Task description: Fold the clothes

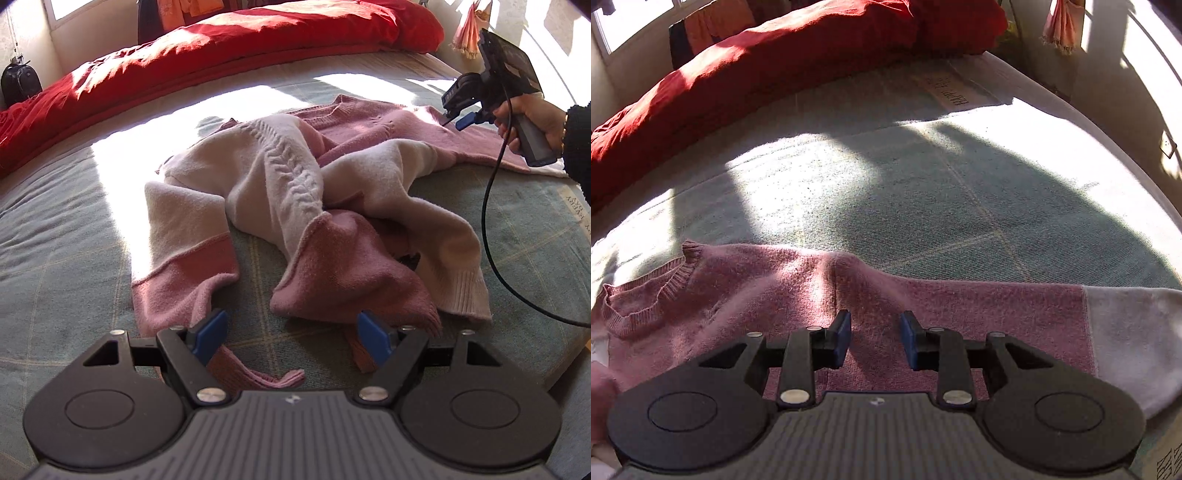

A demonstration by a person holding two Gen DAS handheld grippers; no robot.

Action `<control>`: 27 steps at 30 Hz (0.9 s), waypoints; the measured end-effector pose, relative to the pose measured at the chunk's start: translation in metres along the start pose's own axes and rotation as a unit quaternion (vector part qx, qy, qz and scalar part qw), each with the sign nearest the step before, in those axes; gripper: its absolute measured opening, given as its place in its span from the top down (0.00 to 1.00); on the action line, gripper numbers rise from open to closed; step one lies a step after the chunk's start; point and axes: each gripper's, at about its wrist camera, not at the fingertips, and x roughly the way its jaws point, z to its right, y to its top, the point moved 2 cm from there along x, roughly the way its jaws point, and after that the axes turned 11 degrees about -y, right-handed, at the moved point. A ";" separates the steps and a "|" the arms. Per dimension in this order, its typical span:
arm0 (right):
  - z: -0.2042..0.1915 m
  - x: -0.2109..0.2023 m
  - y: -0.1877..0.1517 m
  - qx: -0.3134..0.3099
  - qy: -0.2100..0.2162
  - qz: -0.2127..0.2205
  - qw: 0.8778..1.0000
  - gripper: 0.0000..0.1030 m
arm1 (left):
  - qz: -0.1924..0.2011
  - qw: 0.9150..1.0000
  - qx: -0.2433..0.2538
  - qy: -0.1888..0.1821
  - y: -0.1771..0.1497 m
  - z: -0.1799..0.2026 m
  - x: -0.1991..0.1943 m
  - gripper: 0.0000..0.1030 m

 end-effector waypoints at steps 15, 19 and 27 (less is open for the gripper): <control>0.004 -0.058 0.003 0.019 0.061 -0.003 0.998 0.58 | 0.022 1.000 -0.017 -0.011 -0.006 -0.005 -0.017 0.21; -0.006 -0.108 -0.013 -0.025 0.093 0.005 0.995 0.52 | 0.041 0.999 -0.013 -0.011 -0.009 -0.002 -0.035 0.20; -0.038 -0.196 -0.082 -0.152 0.158 0.007 0.976 0.41 | 0.059 0.998 0.006 -0.009 -0.022 0.010 -0.066 0.20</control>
